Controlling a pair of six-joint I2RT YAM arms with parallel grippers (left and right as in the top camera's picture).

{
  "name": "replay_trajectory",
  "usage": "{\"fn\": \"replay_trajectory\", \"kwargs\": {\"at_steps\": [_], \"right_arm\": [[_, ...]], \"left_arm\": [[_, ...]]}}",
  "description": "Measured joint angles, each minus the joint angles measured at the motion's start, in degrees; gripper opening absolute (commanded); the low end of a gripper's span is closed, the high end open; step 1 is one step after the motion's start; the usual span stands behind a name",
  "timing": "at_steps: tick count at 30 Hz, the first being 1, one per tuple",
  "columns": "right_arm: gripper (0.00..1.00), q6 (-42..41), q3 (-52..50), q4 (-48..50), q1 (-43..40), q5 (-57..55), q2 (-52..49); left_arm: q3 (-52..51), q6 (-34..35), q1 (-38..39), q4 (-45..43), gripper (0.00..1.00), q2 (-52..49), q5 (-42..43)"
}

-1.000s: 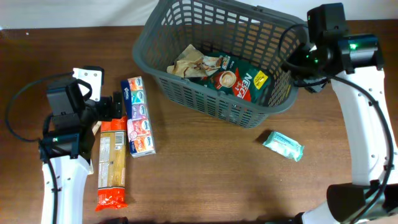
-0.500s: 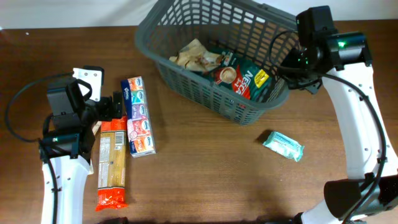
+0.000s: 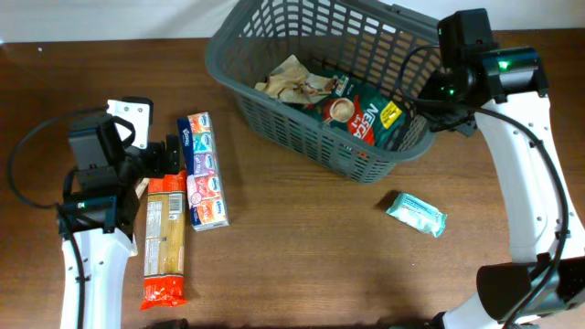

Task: Pack container

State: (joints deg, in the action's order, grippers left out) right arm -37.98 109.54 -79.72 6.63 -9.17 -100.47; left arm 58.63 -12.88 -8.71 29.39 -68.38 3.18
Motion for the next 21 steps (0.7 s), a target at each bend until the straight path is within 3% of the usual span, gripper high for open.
{"fn": "replay_trajectory", "kwargs": {"at_steps": [21], "right_arm": [[0.08,25.66,-2.95,10.05,-1.03,-11.43,-0.17]], "left_arm": [[0.0,0.0,0.0,0.0,0.99,0.0,0.0]]}}
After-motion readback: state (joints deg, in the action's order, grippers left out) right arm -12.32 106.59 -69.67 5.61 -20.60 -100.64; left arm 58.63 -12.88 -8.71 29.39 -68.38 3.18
